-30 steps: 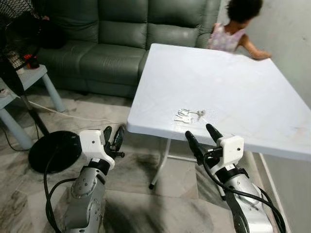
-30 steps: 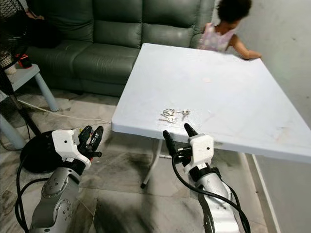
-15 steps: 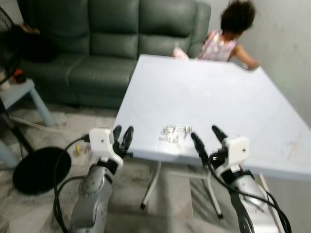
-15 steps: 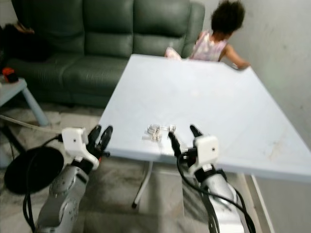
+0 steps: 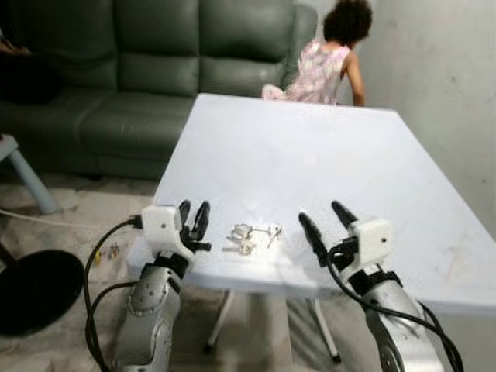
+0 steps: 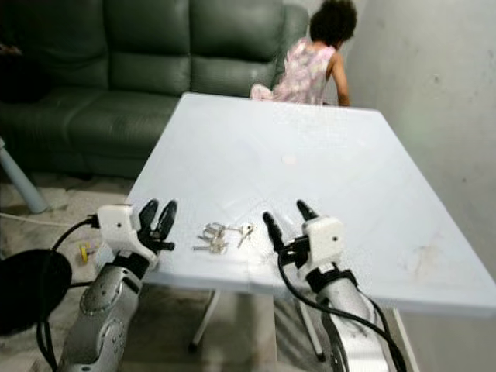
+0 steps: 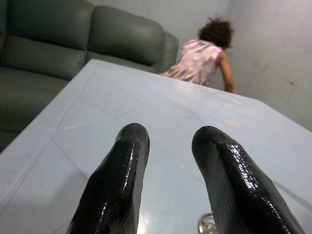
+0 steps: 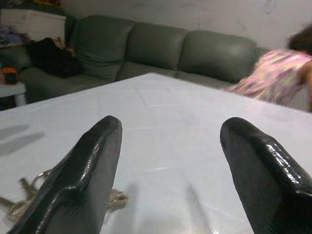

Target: Hang keys on a hook

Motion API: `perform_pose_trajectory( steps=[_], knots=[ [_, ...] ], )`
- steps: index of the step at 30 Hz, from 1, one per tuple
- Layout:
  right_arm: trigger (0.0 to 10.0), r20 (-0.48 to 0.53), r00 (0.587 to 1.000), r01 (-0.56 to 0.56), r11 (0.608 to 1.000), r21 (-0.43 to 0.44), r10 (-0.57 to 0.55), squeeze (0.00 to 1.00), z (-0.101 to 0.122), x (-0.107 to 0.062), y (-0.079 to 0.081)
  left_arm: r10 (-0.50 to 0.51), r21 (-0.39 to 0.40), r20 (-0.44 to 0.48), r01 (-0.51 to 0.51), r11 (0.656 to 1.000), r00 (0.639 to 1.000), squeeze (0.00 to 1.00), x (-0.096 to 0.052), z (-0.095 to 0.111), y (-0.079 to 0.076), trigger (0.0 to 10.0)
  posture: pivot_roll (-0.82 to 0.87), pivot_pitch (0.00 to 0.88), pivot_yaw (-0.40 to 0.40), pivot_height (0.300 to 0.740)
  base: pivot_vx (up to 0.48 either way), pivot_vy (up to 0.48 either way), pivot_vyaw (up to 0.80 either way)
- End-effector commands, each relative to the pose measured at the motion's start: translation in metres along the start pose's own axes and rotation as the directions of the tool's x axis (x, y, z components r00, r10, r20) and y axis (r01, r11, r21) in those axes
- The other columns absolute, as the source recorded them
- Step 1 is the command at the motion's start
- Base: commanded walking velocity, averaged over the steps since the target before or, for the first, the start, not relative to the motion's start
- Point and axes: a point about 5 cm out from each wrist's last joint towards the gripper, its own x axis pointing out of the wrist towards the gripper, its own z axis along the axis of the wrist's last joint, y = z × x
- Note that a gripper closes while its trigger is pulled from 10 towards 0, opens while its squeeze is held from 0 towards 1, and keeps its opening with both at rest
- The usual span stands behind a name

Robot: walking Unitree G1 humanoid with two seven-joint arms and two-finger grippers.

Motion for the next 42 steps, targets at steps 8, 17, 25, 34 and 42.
perform_pose_trajectory(
  steps=[8, 17, 25, 34, 42],
  knots=[
    [10.0, -0.034, 0.999, -0.033, 0.999, -0.001, 0.033, 0.00, 0.005, 0.012, 0.002, 0.018, 0.004, 0.018, -0.018, 1.000, 1.000, 0.00, -0.006, 0.000, 0.001, 10.0, 0.11, 0.000, -0.084, 0.740, 0.000, 0.000, 0.00],
    [10.0, -0.076, 0.997, -0.019, 1.000, 0.021, 0.021, 0.00, 0.005, 0.019, 0.003, 0.028, -0.008, 0.021, -0.028, 1.000, 0.999, 0.00, -0.008, -0.001, 0.001, 10.0, 0.12, 0.000, -0.092, 0.740, 0.000, 0.000, 0.00],
    [10.0, -0.143, 0.990, 0.027, 0.998, 0.061, -0.018, 0.00, 0.007, 0.033, 0.006, -0.090, -0.025, -0.024, 0.090, 0.996, 0.996, 0.00, -0.023, -0.013, -0.015, 10.0, 0.12, 0.000, -0.100, 0.740, 0.000, 0.000, 0.00],
    [10.0, -0.205, 0.976, 0.088, 0.995, 0.046, -0.076, 0.00, 0.008, 0.053, 0.003, -0.115, -0.039, -0.023, 0.114, 0.993, 0.993, 0.00, -0.032, -0.012, -0.025, 10.0, 0.14, 0.000, -0.122, 0.740, 0.000, 0.000, 0.00],
    [10.0, -0.250, 0.960, 0.146, 0.986, 0.074, -0.123, 0.00, 0.004, 0.059, 0.003, -0.113, -0.031, -0.030, 0.112, 0.993, 0.993, 0.00, -0.041, -0.008, -0.026, 10.0, 0.15, 0.032, -0.136, 0.740, 0.000, 0.000, 0.00]
  ],
)
